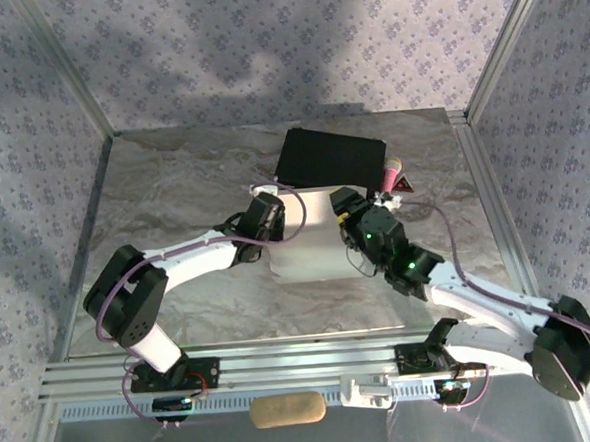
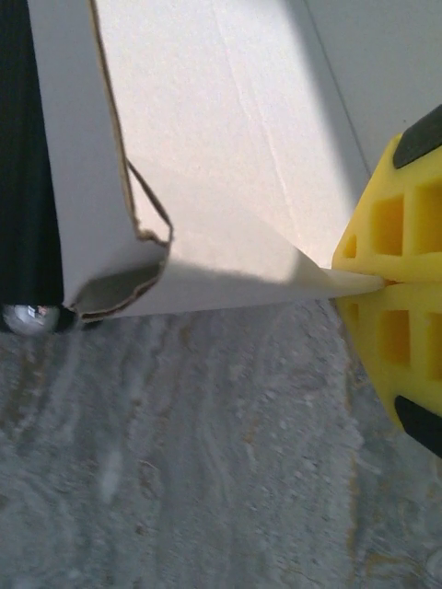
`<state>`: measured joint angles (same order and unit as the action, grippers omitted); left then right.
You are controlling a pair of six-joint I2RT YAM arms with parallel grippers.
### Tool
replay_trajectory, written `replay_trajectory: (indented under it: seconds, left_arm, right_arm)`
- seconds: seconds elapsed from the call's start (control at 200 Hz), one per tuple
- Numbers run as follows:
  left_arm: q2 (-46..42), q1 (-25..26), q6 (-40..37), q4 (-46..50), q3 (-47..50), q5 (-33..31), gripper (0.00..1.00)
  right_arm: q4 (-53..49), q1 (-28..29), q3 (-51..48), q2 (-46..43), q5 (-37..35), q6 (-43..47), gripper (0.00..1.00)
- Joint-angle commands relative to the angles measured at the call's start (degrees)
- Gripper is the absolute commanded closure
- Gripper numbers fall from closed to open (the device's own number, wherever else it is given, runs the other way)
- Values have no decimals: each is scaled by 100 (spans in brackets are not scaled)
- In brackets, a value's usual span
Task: Fold the paper box
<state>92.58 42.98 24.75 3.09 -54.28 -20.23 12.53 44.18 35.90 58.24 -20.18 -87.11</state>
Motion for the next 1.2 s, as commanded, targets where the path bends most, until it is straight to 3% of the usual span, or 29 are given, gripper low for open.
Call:
replay_trajectory:
  seconds: [0.0,0.33,0.655,0.864,1.194]
  left_arm:
    - [36,-111,354,1358,-428,282,100]
    - [95,-168,439,1727,-403,275,100]
    - [166,-89,396,1625,-321,-66,100]
    - [59,141,321,1368,-210,-394,100]
    - [134,190,320,1431,-247,-493,100]
  right_arm:
    - [-1268,-330,-24,-205,71,416,35]
    - [-1461,-595,58,105,538,651,35]
    - [-1669,-324,60,715,616,971,41]
    - [-2632,383,-332,20,-468,629,40]
    - [-2693,433,-1139,-748,-93,139,38]
